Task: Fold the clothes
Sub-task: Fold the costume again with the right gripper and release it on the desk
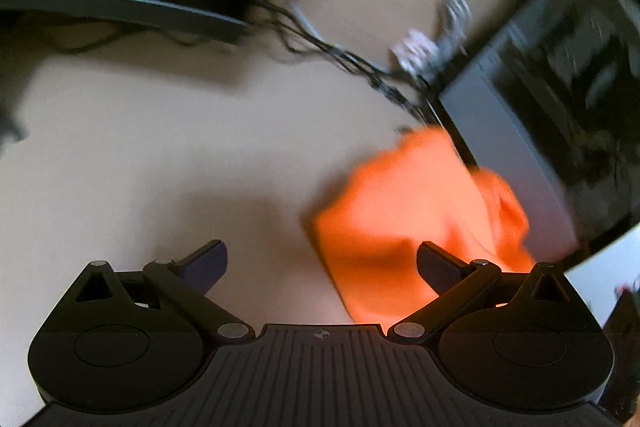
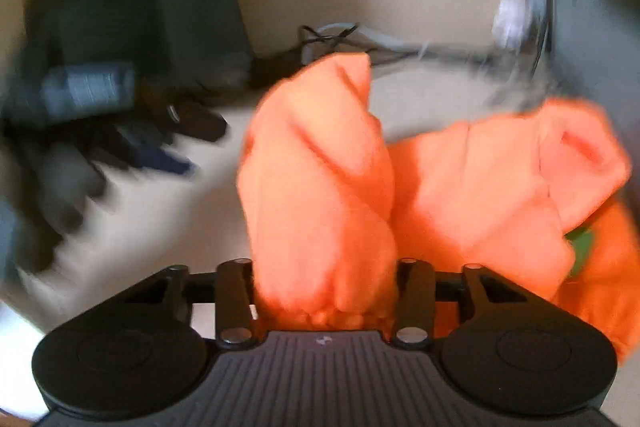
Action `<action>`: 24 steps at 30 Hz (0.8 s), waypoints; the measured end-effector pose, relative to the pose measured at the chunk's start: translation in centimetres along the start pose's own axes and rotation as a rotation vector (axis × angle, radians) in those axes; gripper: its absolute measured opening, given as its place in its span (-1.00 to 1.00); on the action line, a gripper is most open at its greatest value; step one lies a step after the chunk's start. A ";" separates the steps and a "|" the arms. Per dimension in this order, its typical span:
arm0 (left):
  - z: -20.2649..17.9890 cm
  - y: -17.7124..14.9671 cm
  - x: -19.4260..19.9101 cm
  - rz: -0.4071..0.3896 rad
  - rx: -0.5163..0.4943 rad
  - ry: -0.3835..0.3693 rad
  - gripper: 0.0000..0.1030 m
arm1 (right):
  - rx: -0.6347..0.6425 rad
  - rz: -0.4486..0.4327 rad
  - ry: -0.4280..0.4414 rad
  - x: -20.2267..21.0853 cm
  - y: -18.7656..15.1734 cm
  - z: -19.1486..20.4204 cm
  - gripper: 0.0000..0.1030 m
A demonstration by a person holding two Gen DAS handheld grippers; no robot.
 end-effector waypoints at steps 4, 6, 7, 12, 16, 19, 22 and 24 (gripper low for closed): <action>0.7 0.9 3.2 -0.105 0.059 -0.071 1.00 | -0.356 -0.033 0.350 2.0 -0.1 -1.1 -0.21; 0.0 1.6 4.5 -0.151 0.067 -0.105 1.00 | -0.567 -0.088 0.413 2.3 -1.6 -3.4 -0.21; -0.5 1.9 4.9 -0.167 0.058 -0.116 1.00 | -0.680 -0.119 0.430 2.4 -2.6 -4.7 -0.21; -4.5 1.8 4.1 -0.120 -0.046 -0.173 1.00 | -1.189 -0.259 0.363 3.6 -10.7 -10.7 -0.19; -7.8 1.2 0.8 -0.030 -0.112 -0.202 1.00 | -1.093 -0.347 0.212 6.5 -11.3 -10.7 -0.17; -9.9 0.8 -2.1 0.034 -0.151 -0.190 1.00 | -0.819 -0.317 0.030 8.4 -10.1 -9.1 -0.11; -11.1 -0.1 -4.9 0.078 -0.202 -0.121 1.00 | -0.692 -0.200 -0.013 8.7 -10.2 -8.4 -0.03; -11.3 -0.8 -6.3 0.106 -0.229 -0.097 1.00 | -0.582 -0.177 -0.031 9.9 -9.9 -7.7 0.06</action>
Point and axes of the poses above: each gripper's, at about its wrist camera, not at the fingertips, and x roughly against the way its jaws point, z to its left, y to its top, the point moved 1 cm from there along -x, roughly the way its jaws point, and after that the axes turned 4 degrees about -y, right-handed, at the moved point
